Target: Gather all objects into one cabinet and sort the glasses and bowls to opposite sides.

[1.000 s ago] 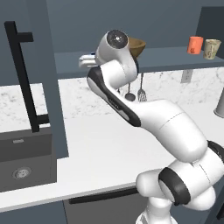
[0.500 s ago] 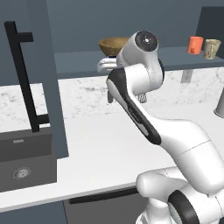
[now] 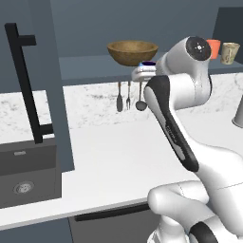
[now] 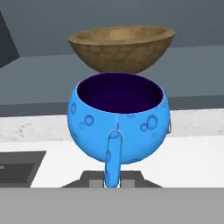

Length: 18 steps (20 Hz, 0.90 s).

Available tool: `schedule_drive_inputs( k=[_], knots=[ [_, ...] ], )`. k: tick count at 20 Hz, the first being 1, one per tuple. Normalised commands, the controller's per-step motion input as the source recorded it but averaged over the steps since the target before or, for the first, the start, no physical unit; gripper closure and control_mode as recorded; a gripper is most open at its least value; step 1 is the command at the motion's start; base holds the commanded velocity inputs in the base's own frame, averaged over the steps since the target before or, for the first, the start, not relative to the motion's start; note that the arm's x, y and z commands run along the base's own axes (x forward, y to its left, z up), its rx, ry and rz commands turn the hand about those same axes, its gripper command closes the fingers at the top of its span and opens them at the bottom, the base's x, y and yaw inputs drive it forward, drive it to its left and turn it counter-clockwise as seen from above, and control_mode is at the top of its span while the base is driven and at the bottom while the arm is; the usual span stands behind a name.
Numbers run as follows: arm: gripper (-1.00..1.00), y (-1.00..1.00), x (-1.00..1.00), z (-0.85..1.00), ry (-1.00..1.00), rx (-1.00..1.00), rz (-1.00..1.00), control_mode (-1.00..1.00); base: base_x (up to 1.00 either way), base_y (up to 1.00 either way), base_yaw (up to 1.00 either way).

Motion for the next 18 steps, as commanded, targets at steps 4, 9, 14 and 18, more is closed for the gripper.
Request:
schedule_drive_inputs(
  k=[4, 9, 14, 18],
  knots=[
    [1.0, -0.47, -0.04, 0.21, 0.02, 0.0, -0.08, -1.0, 0.0, 0.0, 0.0],
    [1.0, -0.58, 0.0, 0.19, 0.04, 0.0, -0.09, -1.0, 0.0, 0.0, 0.0],
    [1.0, -0.59, 0.0, 0.19, 0.09, 0.0, -0.13, -1.0, 0.0, 0.0, 0.0],
    [1.0, -0.66, 0.0, 0.03, 0.09, 0.0, -0.14, -1.0, 0.0, 0.0, 0.0]
  ],
)
